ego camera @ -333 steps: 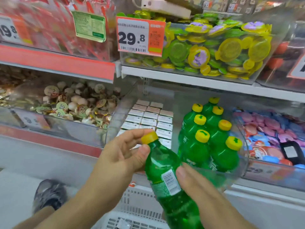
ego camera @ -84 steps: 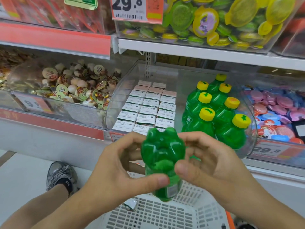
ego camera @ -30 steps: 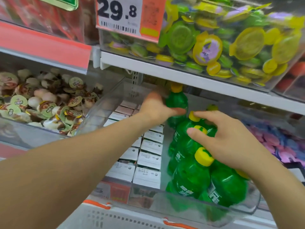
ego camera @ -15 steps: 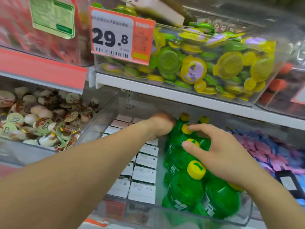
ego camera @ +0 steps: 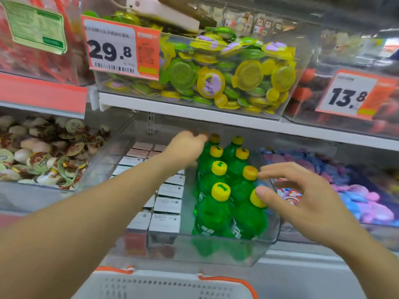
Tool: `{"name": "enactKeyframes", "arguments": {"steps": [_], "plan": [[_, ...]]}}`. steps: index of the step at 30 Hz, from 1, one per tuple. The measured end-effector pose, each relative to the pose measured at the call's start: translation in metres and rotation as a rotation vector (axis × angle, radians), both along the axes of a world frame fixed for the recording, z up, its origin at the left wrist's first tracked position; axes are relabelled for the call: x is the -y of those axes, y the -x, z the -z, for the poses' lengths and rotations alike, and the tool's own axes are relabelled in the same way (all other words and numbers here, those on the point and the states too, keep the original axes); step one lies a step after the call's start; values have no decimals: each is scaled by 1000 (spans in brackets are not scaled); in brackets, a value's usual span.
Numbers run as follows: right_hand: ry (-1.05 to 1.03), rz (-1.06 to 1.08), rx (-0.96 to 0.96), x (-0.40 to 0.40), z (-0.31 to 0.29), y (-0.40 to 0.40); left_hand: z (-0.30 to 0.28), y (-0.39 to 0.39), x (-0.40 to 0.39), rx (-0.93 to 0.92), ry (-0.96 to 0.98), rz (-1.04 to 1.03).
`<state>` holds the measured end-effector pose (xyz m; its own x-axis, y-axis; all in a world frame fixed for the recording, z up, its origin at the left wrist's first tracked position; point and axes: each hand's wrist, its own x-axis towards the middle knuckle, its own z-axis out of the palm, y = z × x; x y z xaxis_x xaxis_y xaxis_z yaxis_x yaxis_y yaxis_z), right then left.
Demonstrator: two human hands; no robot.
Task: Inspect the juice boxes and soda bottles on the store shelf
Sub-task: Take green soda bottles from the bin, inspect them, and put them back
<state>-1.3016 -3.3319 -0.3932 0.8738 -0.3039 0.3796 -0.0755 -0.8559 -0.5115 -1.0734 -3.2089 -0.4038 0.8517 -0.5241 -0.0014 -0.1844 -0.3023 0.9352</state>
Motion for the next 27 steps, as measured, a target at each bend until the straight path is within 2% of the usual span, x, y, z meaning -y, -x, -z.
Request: {"name": "enactKeyframes", "arguments": {"steps": [5,7,9,13,16,19,22,24,27], "plan": [[120,3,-180,-4,8,8,3,66,-55,371,-82,339],[75,-5,-171,-8,15,1,16,83,-65,545,-109,359],[52,3,-138,-10,19,-2,28,89,-67,632,-101,334],[93,22,110,-20,14,6,39,89,-65,593,-53,296],[-39,-38,385,-36,2,17,27,101,-76,584,-4,252],[-311,-170,561,-55,-4,23,4,129,-97,609,207,230],[-551,-292,516,-77,-1,22,4,157,-116,528,230,301],[-694,-329,397,-93,6,18,18,169,-125,349,230,350],[-884,-286,275,-111,26,11,51,176,-141,64,366,305]]}}
